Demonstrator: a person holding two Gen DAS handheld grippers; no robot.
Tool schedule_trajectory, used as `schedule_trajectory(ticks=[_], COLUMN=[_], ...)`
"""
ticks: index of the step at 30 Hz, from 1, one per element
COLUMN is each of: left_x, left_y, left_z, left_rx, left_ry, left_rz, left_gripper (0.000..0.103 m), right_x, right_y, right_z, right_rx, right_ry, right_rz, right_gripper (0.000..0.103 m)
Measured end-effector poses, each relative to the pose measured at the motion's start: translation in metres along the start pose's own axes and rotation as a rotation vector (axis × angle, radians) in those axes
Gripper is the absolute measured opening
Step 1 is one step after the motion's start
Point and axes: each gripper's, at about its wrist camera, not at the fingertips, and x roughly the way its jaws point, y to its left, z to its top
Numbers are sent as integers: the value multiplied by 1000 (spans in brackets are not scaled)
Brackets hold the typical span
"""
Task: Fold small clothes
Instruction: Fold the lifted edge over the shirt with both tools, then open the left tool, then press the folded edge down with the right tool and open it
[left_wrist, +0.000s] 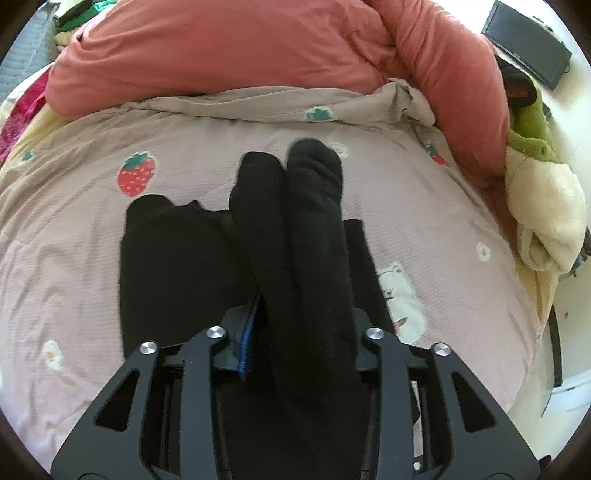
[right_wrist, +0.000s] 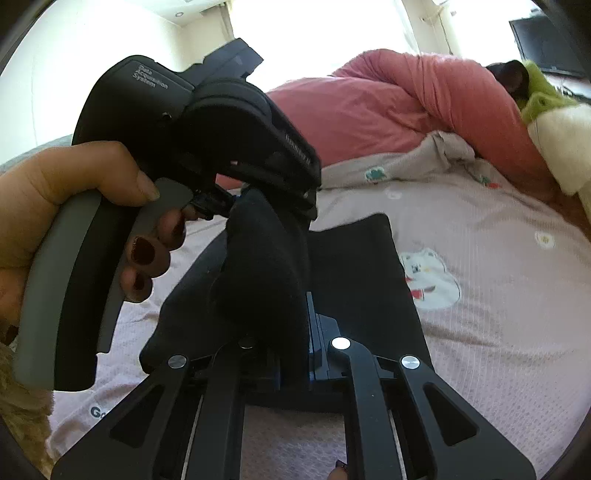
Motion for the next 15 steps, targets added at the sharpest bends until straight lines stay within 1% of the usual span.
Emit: schedule_trajectory(ticks=[1,3,5,7,8,10,12,14,15], left_x=[2,5,2,-5,-12,-21,-32,-38,-39], left_y=[-2,-3,3,8,14,21,32,45,49], left_z=[0,0,-3,-4,-7,-12,-21,-33,-39], left_rx=[0,-21,-69,-85,-86,-78,-62,-55,-54], left_ry=[0,4,-10,-37,-59,-88,-121,-145,-149], left_rz=[-19,-82,-148,-154,-132,-97,-38,17,41], left_gripper=[39,71,73,73,72,72,72,72,72], right_x=[1,5,13,17,16,13,7,4,4], right_y=[-3,-14,-31,-47,-51,-55,-57,-61,-63], right_z=[-1,-3,-9,-16,-18,-17,-15,-9,-6], right_rx=[17,71,157,236,265,283,286,306,314], right_ry=[8,37,93,138,143,153,158,164,164], right_rz=[6,22,27,49,72,103,133,195,213], right_gripper=[8,9,11,13,14,19,30,42,52])
